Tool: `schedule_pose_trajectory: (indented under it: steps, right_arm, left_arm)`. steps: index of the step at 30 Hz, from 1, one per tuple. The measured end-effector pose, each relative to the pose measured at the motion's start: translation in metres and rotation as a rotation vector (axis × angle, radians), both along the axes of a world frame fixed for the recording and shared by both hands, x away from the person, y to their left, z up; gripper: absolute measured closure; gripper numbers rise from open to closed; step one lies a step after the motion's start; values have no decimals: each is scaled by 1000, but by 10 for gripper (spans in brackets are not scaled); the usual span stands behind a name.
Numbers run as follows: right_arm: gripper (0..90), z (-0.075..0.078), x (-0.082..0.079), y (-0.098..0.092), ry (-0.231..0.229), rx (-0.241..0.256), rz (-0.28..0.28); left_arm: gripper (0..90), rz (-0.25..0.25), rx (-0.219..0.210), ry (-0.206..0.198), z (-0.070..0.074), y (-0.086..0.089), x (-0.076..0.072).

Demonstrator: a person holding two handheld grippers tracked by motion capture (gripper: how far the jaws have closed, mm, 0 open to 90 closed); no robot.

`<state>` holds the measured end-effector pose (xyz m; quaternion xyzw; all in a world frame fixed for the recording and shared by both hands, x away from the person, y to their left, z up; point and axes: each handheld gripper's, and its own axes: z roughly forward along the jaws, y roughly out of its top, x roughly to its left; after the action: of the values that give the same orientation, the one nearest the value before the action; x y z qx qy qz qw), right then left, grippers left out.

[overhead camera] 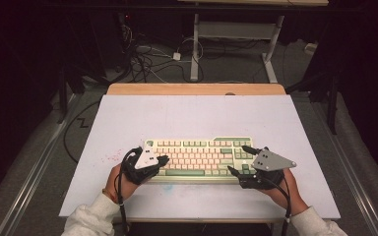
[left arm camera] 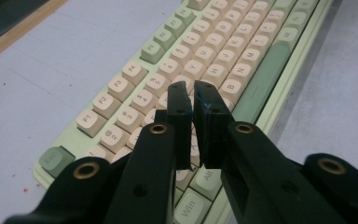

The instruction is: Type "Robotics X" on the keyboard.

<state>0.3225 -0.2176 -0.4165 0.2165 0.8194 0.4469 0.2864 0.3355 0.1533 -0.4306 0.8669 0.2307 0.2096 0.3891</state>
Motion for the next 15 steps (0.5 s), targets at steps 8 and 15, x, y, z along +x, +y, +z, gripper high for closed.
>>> schedule_pose_trajectory:
  steps: [8, 15]
  right_arm:
    - [238, 0, 0, -1, 0, 3, -3]
    - [238, 0, 0, 0, -3, 0, 0]
  left_arm:
    - [712, 18, -12, -15, 3, 7, 1]
    - [449, 29, -5, -21, 2, 7, 3]
